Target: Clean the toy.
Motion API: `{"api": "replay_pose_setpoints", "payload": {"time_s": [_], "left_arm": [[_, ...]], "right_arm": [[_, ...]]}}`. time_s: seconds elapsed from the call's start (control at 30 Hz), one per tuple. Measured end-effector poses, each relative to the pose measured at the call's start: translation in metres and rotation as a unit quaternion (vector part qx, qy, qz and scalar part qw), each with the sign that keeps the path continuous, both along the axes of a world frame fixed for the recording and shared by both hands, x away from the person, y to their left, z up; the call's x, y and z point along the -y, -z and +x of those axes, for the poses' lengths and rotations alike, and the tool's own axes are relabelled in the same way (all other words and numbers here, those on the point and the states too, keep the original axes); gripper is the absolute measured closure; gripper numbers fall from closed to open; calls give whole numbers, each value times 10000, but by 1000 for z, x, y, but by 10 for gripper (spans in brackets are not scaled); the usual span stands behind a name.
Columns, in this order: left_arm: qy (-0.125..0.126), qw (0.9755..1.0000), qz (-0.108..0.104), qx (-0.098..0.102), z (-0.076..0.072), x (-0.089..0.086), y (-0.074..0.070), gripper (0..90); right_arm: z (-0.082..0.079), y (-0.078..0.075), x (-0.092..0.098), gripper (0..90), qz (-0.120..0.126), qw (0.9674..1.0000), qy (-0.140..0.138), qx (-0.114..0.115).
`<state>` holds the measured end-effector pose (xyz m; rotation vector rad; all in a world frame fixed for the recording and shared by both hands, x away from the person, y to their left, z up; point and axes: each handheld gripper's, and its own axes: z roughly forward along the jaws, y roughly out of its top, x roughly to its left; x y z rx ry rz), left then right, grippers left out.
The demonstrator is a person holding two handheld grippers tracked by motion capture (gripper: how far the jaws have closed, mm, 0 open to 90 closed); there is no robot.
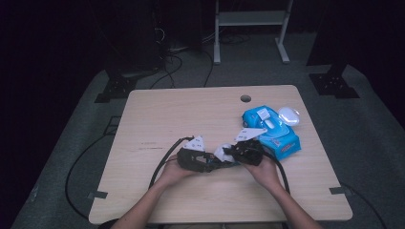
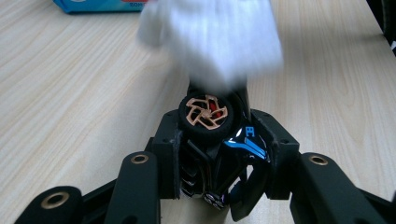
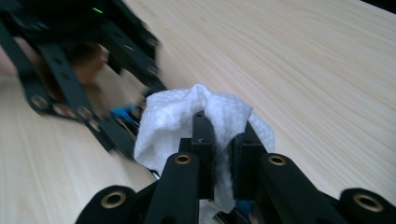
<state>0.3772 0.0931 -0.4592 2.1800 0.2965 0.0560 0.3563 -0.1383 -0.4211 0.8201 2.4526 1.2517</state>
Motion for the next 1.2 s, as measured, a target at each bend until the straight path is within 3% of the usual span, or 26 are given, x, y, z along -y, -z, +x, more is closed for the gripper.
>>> {"api": "replay_pose_setpoints", "payload": {"time_s": [0.03,0.1,0.23,0.37,0.43,0.53,0.63,0.77,0.87,0.93,1.07,1.13,1.2], "left_arm": [[0,10000,0,0,0,0,0,574],[-20,10000,14,-14,2,-1,0,574],[-34,10000,19,-57,4,-3,-1,574],[-80,9999,21,-89,8,-9,-1,574],[-95,9999,28,-78,9,-11,-1,573],[-94,9999,4,-101,9,-11,0,571],[-159,9997,-23,-197,10,-11,0,560],[-381,9955,-414,-758,17,-20,-3,416],[-391,9939,-548,-876,18,-23,-4,431],[-394,9927,-614,-959,19,-26,-6,499],[-501,9919,-696,-937,19,-28,-10,522],[-555,9891,-859,-1058,21,-31,-11,532],[-548,9893,-820,-1075,22,-31,-10,555]], "right_arm": [[0,0,0,818,0,10000,0,0],[-2,3,-20,817,135,9997,-190,27],[-2,3,-25,817,126,9996,-243,64],[3,1,-4,816,-11,10000,-19,57],[9,0,24,817,89,9995,283,-68],[13,0,39,816,211,9987,408,-198],[13,1,41,817,240,9986,386,-251],[9,0,37,817,57,9994,327,-96],[9,1,37,817,43,9995,298,-78],[8,0,37,816,-32,9996,272,-26],[5,0,35,816,-200,9995,222,135],[4,0,34,817,-216,9994,204,170],[4,0,35,816,-197,9994,204,173]]}}
